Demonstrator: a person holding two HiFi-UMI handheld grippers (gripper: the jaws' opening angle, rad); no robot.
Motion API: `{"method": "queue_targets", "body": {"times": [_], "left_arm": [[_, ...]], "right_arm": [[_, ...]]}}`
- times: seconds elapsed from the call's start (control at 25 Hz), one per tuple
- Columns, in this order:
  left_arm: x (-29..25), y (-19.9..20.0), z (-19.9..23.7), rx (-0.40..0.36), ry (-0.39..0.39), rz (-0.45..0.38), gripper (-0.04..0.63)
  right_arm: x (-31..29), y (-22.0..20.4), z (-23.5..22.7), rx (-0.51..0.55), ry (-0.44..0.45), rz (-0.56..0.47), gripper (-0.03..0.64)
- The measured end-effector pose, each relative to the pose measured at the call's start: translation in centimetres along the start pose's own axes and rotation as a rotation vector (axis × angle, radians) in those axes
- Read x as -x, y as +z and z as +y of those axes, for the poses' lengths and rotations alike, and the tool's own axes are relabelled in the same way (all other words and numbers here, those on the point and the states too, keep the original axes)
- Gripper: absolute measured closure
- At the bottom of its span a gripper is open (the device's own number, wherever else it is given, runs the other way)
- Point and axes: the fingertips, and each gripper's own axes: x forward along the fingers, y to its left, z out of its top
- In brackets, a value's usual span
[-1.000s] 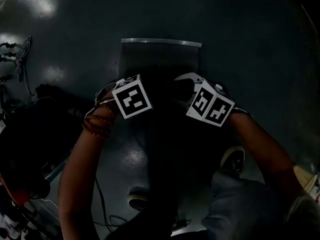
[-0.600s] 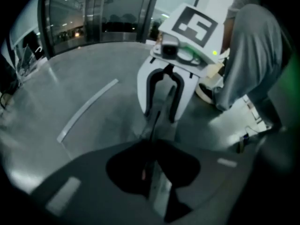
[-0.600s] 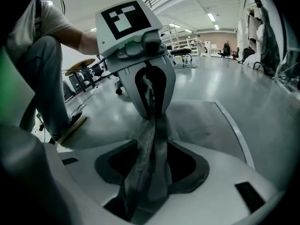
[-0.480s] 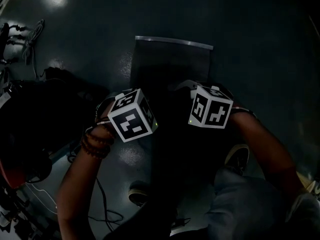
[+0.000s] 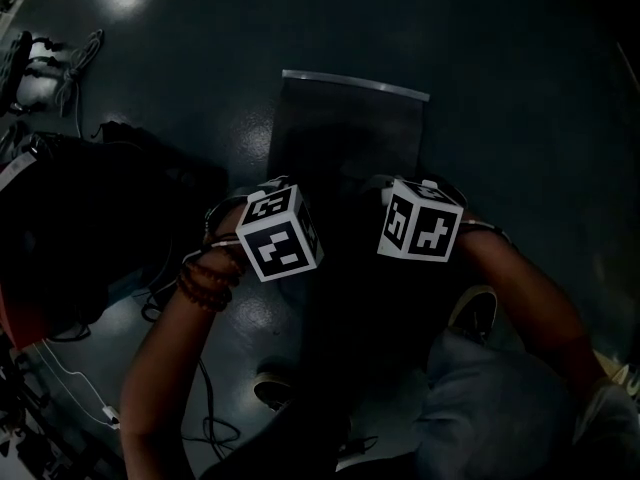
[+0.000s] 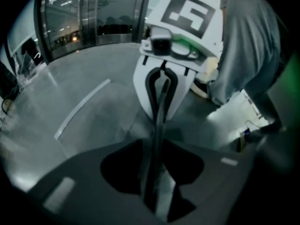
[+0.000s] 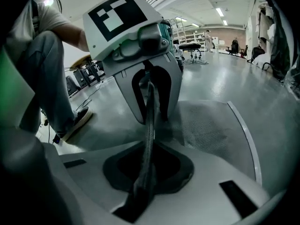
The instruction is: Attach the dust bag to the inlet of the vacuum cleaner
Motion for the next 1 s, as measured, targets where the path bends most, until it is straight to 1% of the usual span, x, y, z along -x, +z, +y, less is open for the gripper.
{"method": "queue_targets", "body": {"times": [0.04, 0.12, 0.16, 0.32, 0.44, 0.56, 0.72, 0.88, 1.0], "left_arm": [[-0.2, -0.1, -0.3, -0.004, -0.005, 0.003, 0.471], [-0.4, -0.1, -0.8, -0.006, -0.009, 0.005, 0.539], [-0.4, -0.1, -1.0, -0.005, -0.010, 0.003, 0.553], [-0.1, 0.1, -1.4, -0.002, 0.001, -0.002, 0.563], [1.0, 0.6, -1.9, 0.001, 0.039, -0.015, 0.568], [3.2, 1.4, -2.5, 0.002, 0.125, -0.035, 0.568], [7.1, 2.8, -3.2, 0.004, 0.287, -0.074, 0.565], [11.7, 3.5, -4.6, -0.016, 0.463, -0.115, 0.561], [15.4, 3.6, -6.0, -0.003, 0.566, -0.165, 0.560]], "right_arm": [[0.0, 0.0, 0.1, 0.006, -0.002, 0.001, 0.577], [0.0, 0.0, 0.2, 0.018, -0.007, 0.007, 0.577], [0.0, 0.0, 0.3, 0.025, -0.009, 0.011, 0.578], [0.2, 0.0, 0.5, 0.064, -0.024, 0.026, 0.578], [1.0, 0.3, 0.9, 0.132, -0.065, 0.046, 0.577], [2.9, 1.5, 1.7, 0.200, -0.116, 0.034, 0.575], [6.2, 4.0, 2.9, 0.268, -0.159, -0.038, 0.577], [9.4, 7.7, 4.8, 0.369, -0.172, -0.112, 0.578], [11.4, 10.6, 6.3, 0.476, -0.168, -0.142, 0.580]]}}
